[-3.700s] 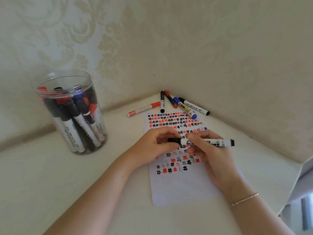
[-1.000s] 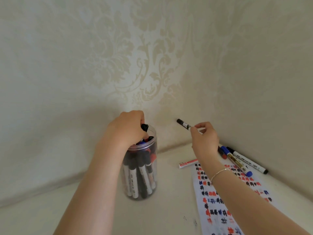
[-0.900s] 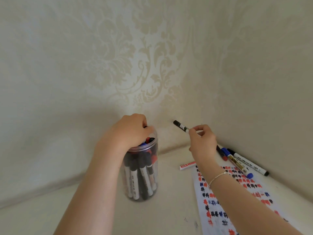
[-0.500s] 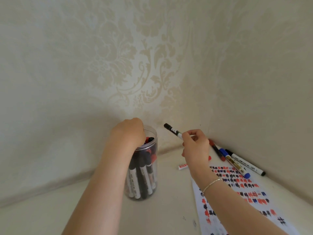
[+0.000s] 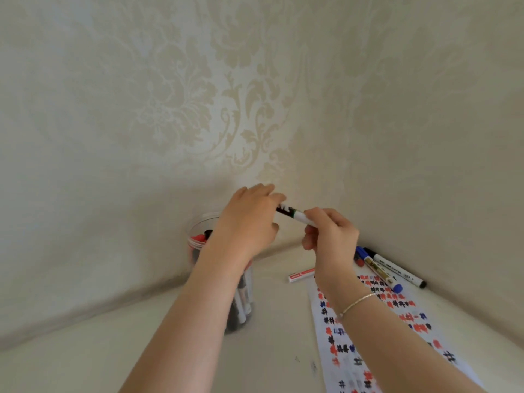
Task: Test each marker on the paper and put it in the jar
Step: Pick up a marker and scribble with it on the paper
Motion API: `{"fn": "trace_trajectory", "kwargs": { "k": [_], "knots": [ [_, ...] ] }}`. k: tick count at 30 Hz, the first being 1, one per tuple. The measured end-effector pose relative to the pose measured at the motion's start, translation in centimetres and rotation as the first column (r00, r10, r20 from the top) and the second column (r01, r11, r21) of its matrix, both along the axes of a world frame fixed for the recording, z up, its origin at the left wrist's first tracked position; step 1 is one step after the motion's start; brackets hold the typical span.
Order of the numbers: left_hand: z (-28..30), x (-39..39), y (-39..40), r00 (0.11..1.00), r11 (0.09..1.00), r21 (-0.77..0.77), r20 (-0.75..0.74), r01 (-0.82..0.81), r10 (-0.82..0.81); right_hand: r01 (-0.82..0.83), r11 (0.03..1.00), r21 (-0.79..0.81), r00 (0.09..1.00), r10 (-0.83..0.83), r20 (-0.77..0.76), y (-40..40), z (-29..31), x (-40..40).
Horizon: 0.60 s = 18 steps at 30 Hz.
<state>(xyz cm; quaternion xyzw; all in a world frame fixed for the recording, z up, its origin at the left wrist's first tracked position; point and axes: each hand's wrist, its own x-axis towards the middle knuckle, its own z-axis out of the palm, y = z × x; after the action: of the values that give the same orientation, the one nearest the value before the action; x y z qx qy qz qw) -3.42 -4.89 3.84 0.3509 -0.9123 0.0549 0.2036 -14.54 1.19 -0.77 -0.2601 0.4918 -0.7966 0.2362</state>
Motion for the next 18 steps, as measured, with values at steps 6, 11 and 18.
{"fn": "trace_trajectory", "kwargs": {
  "k": [6, 11, 18],
  "knots": [
    [-1.3, -2.7, 3.4, 0.959, 0.965, 0.115, -0.189, 0.234, -0.210, -0.189, 0.963, -0.193, 0.923, 0.241, 0.299, 2.0, 1.3, -2.3],
    [-4.2, -4.0, 5.0, 0.900, 0.844, 0.356, -0.325, 0.401, -0.291, -0.478, 0.863, 0.163, 0.878, 0.466, 0.111, 4.4, -0.8, -4.7],
    [-9.5, -5.2, 7.9, 0.884, 0.598, 0.651, -0.359, 0.467, -0.299, -0.226, 0.923, 0.312, 0.970, 0.183, 0.162, 8.0, -3.8, -6.5]
  ]
}}
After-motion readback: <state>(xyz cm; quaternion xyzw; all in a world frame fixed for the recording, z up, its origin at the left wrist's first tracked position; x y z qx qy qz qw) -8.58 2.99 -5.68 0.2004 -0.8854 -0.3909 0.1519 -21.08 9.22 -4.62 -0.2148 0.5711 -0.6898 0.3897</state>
